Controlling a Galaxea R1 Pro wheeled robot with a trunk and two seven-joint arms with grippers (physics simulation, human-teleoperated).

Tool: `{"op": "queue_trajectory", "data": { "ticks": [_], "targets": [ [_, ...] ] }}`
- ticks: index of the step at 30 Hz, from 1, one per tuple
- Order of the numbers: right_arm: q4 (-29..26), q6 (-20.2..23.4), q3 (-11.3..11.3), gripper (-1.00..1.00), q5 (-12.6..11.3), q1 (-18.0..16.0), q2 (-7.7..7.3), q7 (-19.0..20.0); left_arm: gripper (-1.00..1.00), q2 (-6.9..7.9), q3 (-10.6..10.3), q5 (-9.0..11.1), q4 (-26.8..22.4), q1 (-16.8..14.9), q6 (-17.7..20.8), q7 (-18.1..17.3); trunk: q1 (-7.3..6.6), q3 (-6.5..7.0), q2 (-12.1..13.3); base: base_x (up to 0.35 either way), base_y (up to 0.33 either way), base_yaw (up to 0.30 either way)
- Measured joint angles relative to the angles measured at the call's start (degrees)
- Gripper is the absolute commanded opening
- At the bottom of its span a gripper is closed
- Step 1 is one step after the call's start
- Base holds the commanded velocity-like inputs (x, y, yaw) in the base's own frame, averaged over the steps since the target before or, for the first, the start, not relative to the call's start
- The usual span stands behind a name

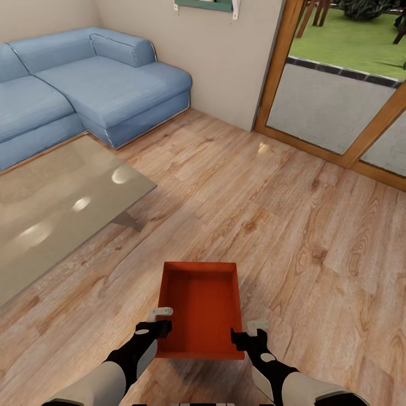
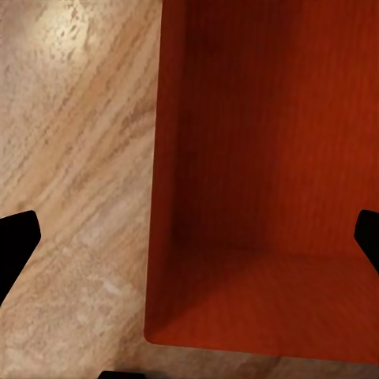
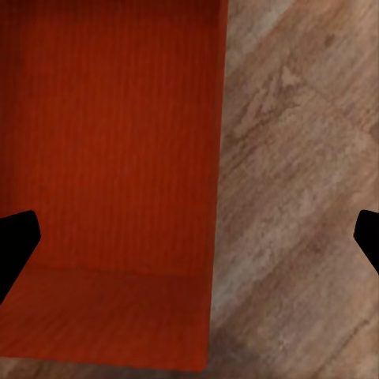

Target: Move the two storage containers from the living room to the garage. In the garage, place one container on the floor and stack the other container on top of it (either order is fine).

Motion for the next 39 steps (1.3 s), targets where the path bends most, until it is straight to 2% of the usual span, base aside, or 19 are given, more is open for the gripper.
{"op": "queue_trajectory", "data": {
  "ticks": [27, 33, 34, 39],
  "targets": [
    [0.0, 0.0, -0.1, 1.0, -0.1, 0.0, 0.0, 0.0, 1.0, 0.36, 0.0, 0.2, 2.6, 0.0, 0.0, 0.0, 5.71, -4.66, -10.4, 0.0, 0.0, 0.0],
    [0.0, 1.0, -0.3, 1.0, -0.1, 0.0, 0.0, 0.0, 1.0, 0.36, 0.0, 0.1, 2.6, 0.0, -0.1, 0.0, 7.02, -5.74, -12.8, 0.0, 0.0, 0.0],
    [0.0, 3.2, -0.4, 1.0, -0.2, 0.0, 0.07, -0.1, 1.0, 0.47, 0.0, 0.1, 2.6, 0.0, -0.1, 0.0, 7.24, -5.92, -13.2, 0.0, 0.0, 0.0],
    [0.0, 4.1, -0.4, 1.0, -0.3, 0.0, 0.09, -0.1, 1.0, 0.53, 0.0, 0.1, 2.6, 0.0, -0.1, 0.0, 8.34, -6.82, -15.2, 0.0, 0.0, 0.0]
  ]
}}
